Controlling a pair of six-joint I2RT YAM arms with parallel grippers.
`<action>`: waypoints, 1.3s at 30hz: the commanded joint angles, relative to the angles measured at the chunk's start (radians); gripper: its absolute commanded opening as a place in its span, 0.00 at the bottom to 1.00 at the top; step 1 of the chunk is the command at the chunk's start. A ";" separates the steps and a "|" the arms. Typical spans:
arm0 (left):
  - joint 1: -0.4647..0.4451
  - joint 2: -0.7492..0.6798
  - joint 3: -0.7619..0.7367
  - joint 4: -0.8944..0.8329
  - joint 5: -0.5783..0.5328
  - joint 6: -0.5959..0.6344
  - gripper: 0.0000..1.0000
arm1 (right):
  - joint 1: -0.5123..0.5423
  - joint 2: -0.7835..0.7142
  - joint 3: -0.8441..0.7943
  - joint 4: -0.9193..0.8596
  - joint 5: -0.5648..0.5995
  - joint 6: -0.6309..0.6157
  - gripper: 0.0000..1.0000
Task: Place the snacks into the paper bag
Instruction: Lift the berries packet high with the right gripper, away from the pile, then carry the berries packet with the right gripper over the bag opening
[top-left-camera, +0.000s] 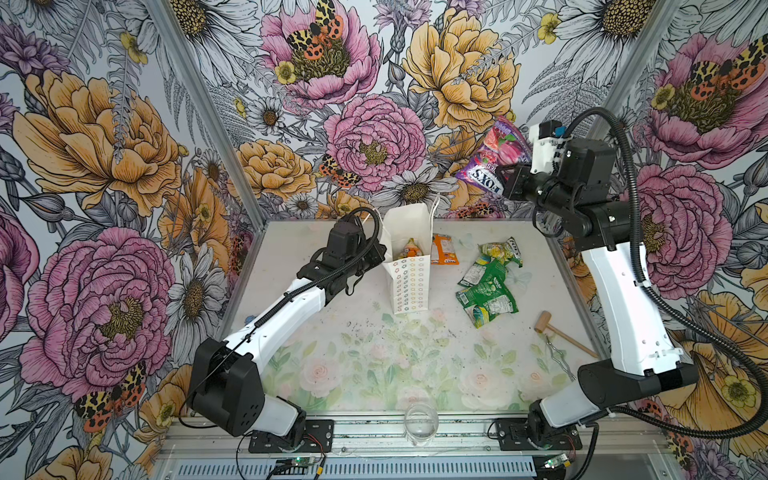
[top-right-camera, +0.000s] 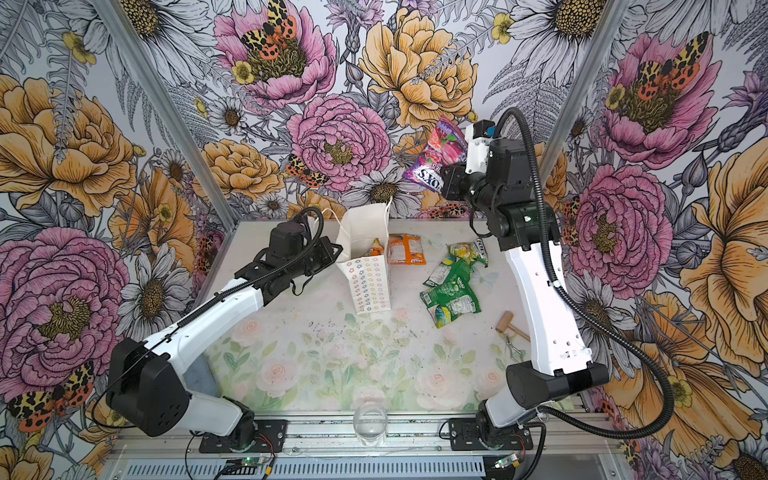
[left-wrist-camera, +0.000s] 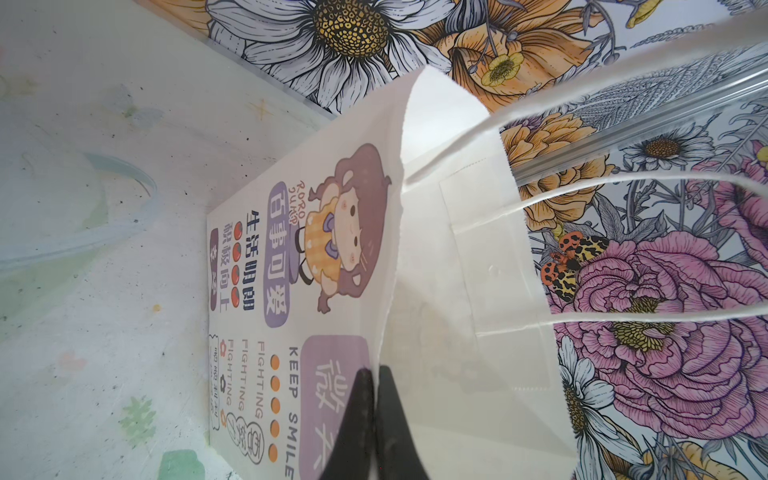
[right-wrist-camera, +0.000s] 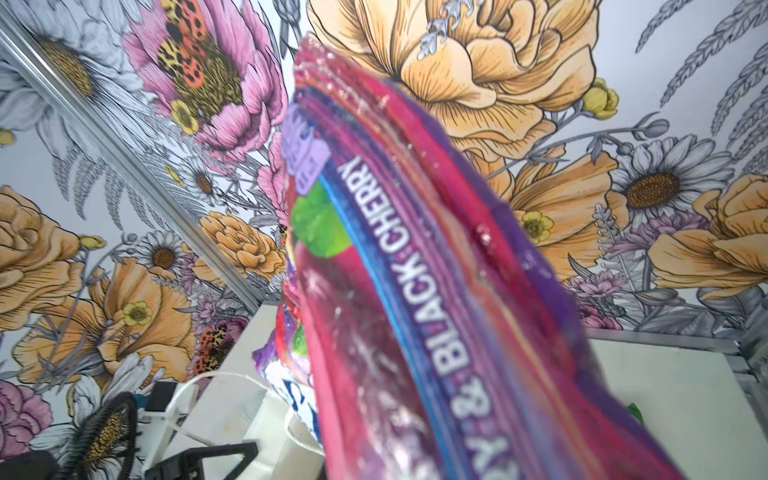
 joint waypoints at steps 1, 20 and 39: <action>-0.002 0.010 0.046 0.010 0.022 0.002 0.04 | 0.025 0.034 0.083 0.057 -0.058 0.042 0.00; -0.005 0.007 0.045 0.005 0.019 0.003 0.04 | 0.178 0.262 0.354 0.059 -0.097 0.050 0.00; -0.004 0.000 0.042 0.001 0.015 0.005 0.04 | 0.206 0.336 0.306 0.056 -0.106 0.053 0.00</action>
